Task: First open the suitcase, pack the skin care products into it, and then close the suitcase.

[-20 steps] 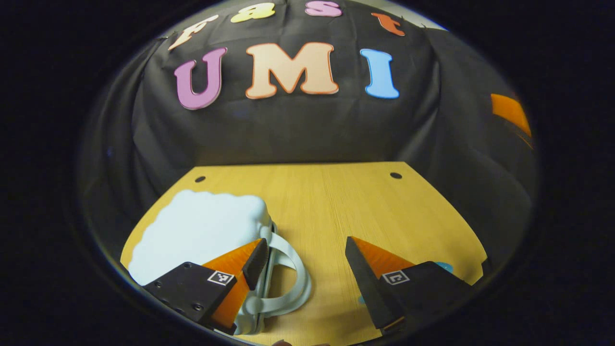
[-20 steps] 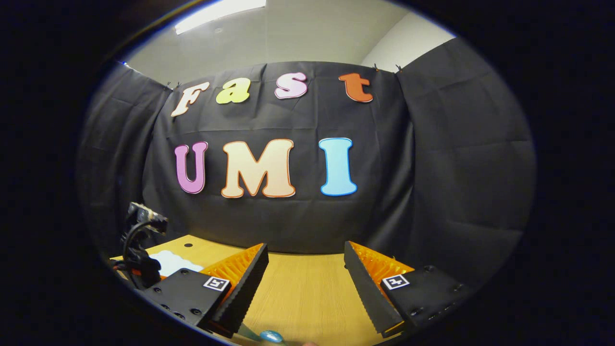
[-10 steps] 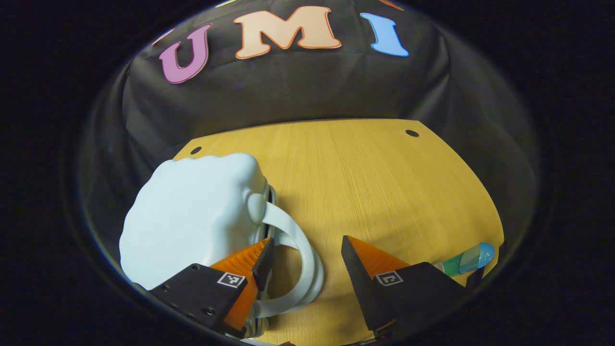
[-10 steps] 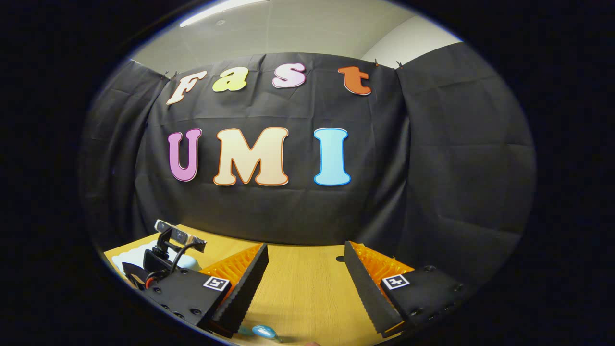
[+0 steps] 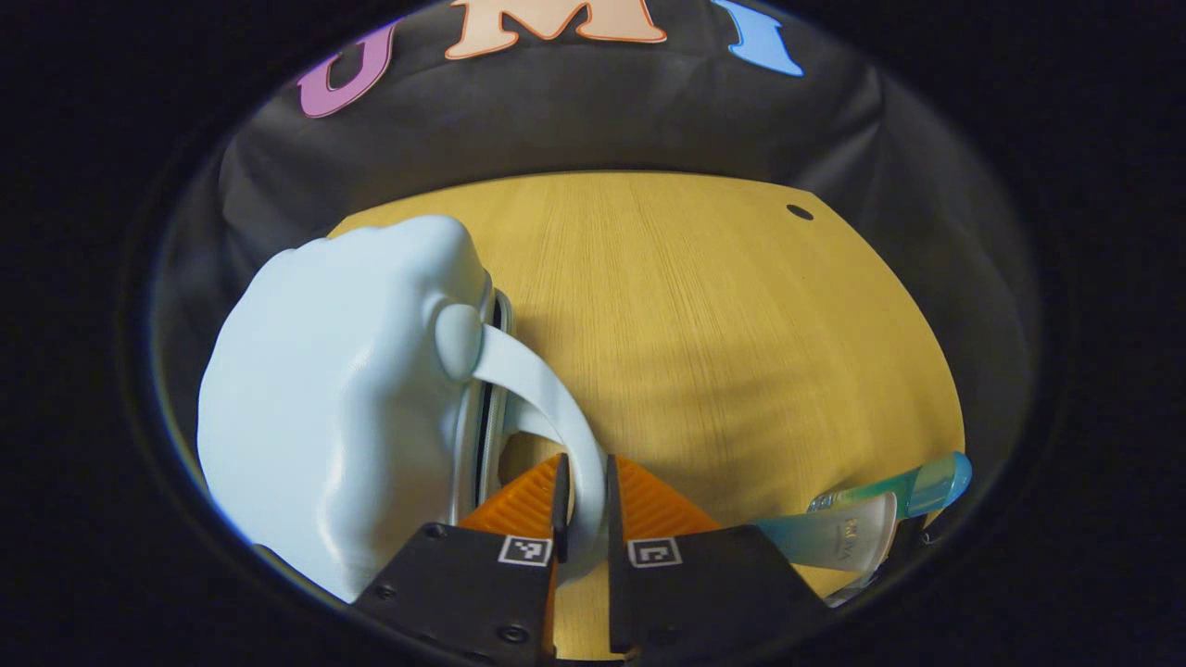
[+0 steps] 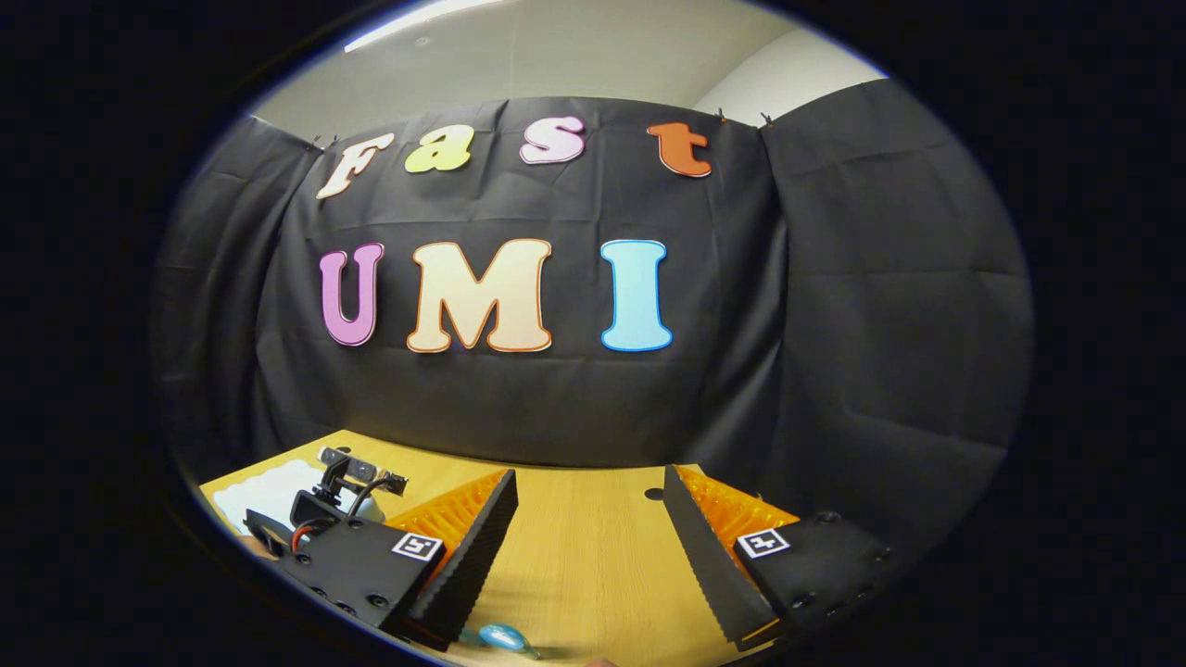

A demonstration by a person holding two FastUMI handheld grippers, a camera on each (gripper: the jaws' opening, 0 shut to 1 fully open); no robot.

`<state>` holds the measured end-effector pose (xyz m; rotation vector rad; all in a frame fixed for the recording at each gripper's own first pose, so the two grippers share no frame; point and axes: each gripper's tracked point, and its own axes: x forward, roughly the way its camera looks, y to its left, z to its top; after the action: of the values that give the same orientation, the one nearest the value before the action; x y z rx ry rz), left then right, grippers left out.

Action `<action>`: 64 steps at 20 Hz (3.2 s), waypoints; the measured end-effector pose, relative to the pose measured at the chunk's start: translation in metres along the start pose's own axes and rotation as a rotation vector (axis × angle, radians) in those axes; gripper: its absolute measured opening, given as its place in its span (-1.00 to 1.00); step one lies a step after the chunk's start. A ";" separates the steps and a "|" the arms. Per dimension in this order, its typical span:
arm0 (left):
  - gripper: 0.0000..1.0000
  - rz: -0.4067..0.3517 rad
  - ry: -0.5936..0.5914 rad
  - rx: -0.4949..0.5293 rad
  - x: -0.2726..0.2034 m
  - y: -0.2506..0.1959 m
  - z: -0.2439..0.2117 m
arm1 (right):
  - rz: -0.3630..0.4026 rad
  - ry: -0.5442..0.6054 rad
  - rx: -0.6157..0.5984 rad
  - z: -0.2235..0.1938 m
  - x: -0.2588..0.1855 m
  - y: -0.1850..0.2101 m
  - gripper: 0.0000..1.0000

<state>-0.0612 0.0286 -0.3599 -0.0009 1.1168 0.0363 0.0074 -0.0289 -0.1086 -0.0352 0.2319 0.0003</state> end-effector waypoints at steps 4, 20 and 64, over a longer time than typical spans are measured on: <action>-0.91 0.004 -0.031 0.034 -0.015 -0.003 0.012 | 0.025 -0.029 -0.023 0.007 -0.002 0.010 0.99; -1.00 -0.068 -0.302 -0.088 -0.113 0.041 0.102 | 0.138 -0.054 0.039 0.012 0.002 0.068 0.99; -1.00 0.339 -0.177 -0.502 -0.031 0.521 -0.029 | -0.039 0.057 0.038 -0.019 0.018 0.148 0.90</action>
<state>-0.1167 0.5477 -0.3355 -0.2525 0.8972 0.6075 0.0196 0.1187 -0.1361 -0.0014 0.2882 -0.0442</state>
